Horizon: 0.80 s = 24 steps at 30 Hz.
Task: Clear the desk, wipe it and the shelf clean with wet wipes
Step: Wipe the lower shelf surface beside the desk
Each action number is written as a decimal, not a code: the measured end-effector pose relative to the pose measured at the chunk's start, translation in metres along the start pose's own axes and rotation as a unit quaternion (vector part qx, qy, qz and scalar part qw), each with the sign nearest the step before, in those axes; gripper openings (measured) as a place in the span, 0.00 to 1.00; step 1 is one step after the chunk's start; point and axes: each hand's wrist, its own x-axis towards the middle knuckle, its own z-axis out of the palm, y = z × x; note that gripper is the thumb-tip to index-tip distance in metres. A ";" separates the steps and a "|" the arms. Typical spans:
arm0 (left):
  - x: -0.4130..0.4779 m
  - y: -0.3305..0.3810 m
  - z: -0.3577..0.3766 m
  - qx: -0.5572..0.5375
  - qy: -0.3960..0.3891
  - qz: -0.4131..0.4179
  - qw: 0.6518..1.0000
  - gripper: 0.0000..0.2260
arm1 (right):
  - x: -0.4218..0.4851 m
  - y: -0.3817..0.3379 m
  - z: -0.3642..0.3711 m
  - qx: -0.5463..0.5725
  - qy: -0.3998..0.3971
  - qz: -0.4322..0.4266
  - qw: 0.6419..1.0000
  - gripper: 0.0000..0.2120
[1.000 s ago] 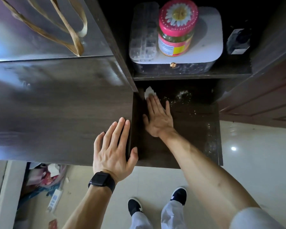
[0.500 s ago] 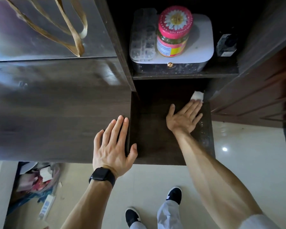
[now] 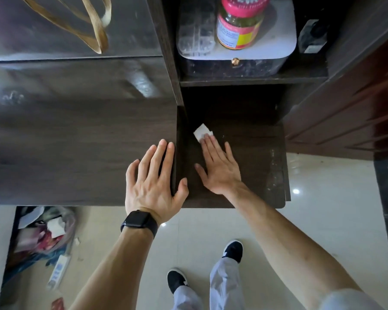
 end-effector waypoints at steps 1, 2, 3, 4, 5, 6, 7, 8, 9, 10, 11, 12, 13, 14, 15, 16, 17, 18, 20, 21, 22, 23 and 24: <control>0.000 0.000 0.000 0.000 -0.002 -0.002 1.000 0.34 | 0.013 0.002 -0.004 0.009 0.000 0.035 0.999 0.35; 0.000 0.000 -0.001 -0.002 -0.003 -0.004 1.000 0.34 | 0.021 0.006 -0.007 0.021 0.008 0.090 0.996 0.36; 0.000 -0.001 -0.002 -0.004 -0.003 -0.006 1.000 0.34 | 0.024 0.013 -0.009 0.031 0.019 0.152 0.988 0.36; 0.000 -0.001 -0.002 -0.006 -0.003 -0.004 1.000 0.34 | 0.022 0.020 -0.010 0.039 0.028 0.208 0.977 0.37; 0.001 0.000 -0.003 -0.008 -0.004 -0.002 1.000 0.35 | 0.017 0.029 -0.011 0.046 0.034 0.245 0.968 0.37; 0.001 0.000 -0.003 -0.010 -0.006 -0.002 1.000 0.35 | 0.011 0.035 -0.011 0.048 0.039 0.259 0.964 0.36; 0.001 0.000 -0.004 -0.012 -0.007 -0.005 1.000 0.35 | 0.006 0.039 -0.012 0.045 0.040 0.257 0.965 0.36; 0.001 0.000 -0.003 -0.013 -0.008 -0.006 1.000 0.35 | 0.004 0.041 -0.014 0.036 0.035 0.239 0.970 0.35; 0.001 0.000 -0.003 -0.011 -0.010 -0.005 1.000 0.35 | 0.005 0.042 -0.016 0.026 0.025 0.208 0.978 0.34; 0.001 0.000 -0.003 -0.010 -0.013 -0.002 1.000 0.35 | 0.012 0.042 -0.018 0.016 0.012 0.166 0.986 0.33; 0.001 0.000 -0.003 -0.010 -0.013 -0.001 1.000 0.36 | 0.023 0.038 -0.020 0.008 0.000 0.122 0.992 0.32; 0.002 0.000 -0.003 -0.011 -0.010 -0.002 1.000 0.36 | 0.037 0.033 -0.022 0.005 -0.005 0.083 0.997 0.32; 0.002 0.000 -0.002 -0.012 -0.006 -0.004 1.000 0.36 | 0.054 0.028 -0.026 0.005 -0.005 0.055 0.998 0.31; 0.001 0.001 -0.001 -0.012 -0.004 -0.004 1.000 0.36 | 0.072 0.025 -0.030 0.004 -0.006 0.042 0.999 0.31; 0.000 0.001 0.000 -0.013 -0.002 -0.004 1.000 0.36 | 0.088 0.023 -0.034 -0.004 -0.011 0.041 0.999 0.31; 0.000 0.001 0.001 -0.014 0.000 -0.004 1.000 0.36 | 0.102 0.024 -0.037 -0.017 -0.020 0.049 0.998 0.31; 0.000 0.000 0.001 -0.014 0.000 -0.003 1.000 0.36 | 0.113 0.027 -0.040 -0.029 -0.027 0.066 0.997 0.31; 0.000 0.001 0.001 -0.013 -0.003 -0.001 1.000 0.36 | 0.119 0.032 -0.042 -0.030 -0.027 0.096 0.995 0.31; 0.000 0.001 0.000 -0.020 -0.013 0.003 1.000 0.36 | 0.117 0.043 -0.045 -0.011 0.001 0.189 0.982 0.33; 0.001 0.001 0.000 -0.027 -0.018 0.005 0.999 0.36 | 0.112 0.048 -0.045 0.002 0.020 0.242 0.970 0.34; 0.001 0.001 0.000 -0.033 -0.023 0.007 0.999 0.36 | 0.105 0.052 -0.045 0.019 0.037 0.292 0.955 0.35; 0.002 0.001 0.000 -0.036 -0.028 0.009 0.999 0.36 | 0.096 0.054 -0.045 0.040 0.050 0.334 0.940 0.36; 0.002 0.000 0.000 -0.038 -0.031 0.010 0.999 0.36 | 0.087 0.054 -0.044 0.059 0.062 0.366 0.927 0.36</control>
